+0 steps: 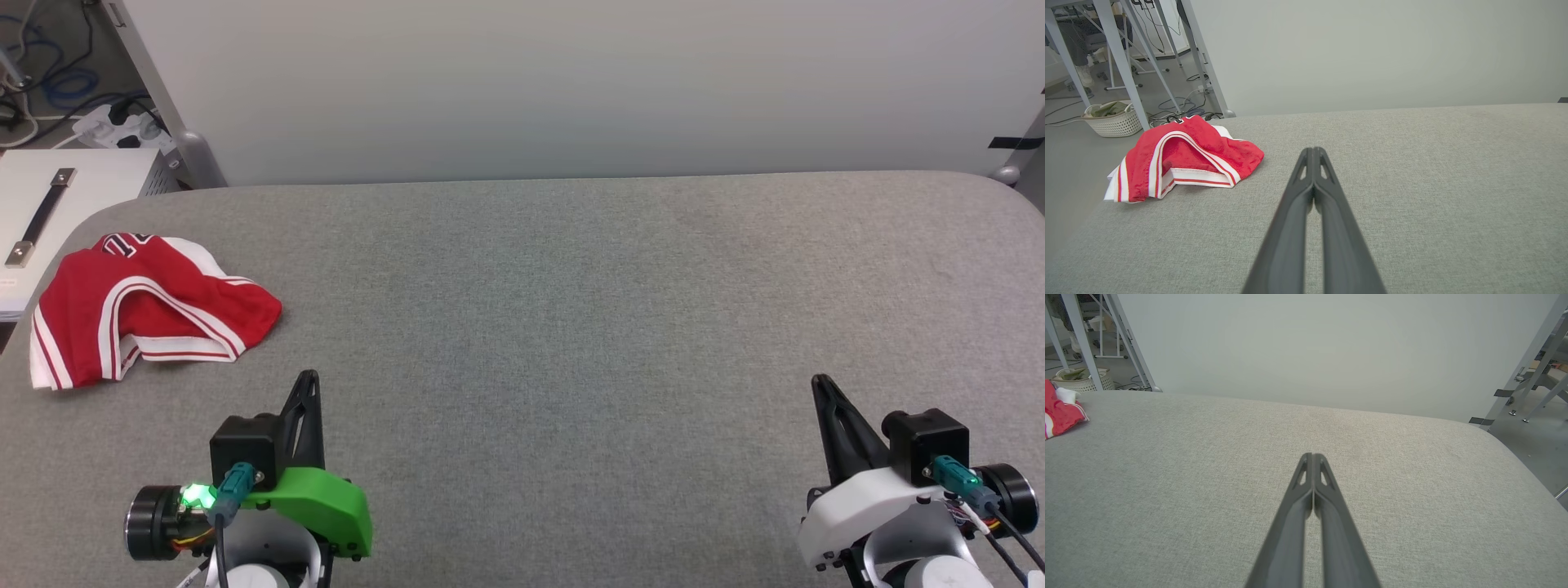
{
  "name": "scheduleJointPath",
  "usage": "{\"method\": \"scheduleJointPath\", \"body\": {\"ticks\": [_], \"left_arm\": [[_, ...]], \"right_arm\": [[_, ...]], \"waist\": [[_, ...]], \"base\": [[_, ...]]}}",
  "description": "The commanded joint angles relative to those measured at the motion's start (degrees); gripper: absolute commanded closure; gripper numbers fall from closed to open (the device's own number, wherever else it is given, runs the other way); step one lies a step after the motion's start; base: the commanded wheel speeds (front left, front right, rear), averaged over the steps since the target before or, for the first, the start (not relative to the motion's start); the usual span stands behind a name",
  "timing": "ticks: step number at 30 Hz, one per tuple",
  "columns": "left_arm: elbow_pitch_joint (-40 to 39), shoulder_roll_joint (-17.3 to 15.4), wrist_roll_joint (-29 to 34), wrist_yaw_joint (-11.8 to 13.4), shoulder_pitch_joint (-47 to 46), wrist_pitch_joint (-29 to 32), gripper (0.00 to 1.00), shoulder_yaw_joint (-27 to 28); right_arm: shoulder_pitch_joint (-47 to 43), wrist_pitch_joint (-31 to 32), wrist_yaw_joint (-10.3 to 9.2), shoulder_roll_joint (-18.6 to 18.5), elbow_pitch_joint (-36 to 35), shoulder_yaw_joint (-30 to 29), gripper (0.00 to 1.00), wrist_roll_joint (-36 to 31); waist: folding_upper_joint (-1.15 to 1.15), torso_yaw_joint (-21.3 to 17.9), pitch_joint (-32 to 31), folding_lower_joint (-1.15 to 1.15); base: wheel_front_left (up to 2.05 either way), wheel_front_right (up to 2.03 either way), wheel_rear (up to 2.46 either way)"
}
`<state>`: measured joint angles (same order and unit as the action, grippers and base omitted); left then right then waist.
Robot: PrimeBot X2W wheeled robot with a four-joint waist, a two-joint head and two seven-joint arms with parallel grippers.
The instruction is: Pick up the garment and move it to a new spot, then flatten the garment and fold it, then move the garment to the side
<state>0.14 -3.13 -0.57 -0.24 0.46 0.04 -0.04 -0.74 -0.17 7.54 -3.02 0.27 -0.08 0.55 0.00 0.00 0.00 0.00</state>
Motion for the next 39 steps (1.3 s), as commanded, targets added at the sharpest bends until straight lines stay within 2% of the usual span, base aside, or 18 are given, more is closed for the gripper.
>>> {"method": "scheduleJointPath", "body": {"ticks": [1,21,22,39], "left_arm": [[-0.1,0.2,0.6,0.2,-0.5,0.0,1.0,0.0],[-0.1,0.2,0.6,0.2,-0.5,0.0,1.0,0.0],[0.0,0.0,0.0,0.0,0.0,0.0,0.0,0.0],[1.2,0.0,-1.7,-0.2,0.0,-1.6,0.0,-0.3]], "right_arm": [[0.7,0.2,-0.05,0.1,-0.3,0.1,1.0,-0.6],[0.7,0.2,-0.05,0.1,-0.3,0.1,1.0,-0.6],[0.0,0.0,0.0,0.0,0.0,0.0,0.0,0.0],[-0.1,-1.6,-0.01,0.0,0.6,-0.7,0.0,0.9]], "waist": [[0.0,0.0,0.0,0.0],[0.0,0.0,0.0,0.0],[0.0,0.0,0.0,0.0],[0.0,0.0,0.2,0.0]], "base": [[0.0,0.0,0.0],[0.0,0.0,0.0],[0.0,0.0,0.0],[0.0,0.0,0.0]]}}
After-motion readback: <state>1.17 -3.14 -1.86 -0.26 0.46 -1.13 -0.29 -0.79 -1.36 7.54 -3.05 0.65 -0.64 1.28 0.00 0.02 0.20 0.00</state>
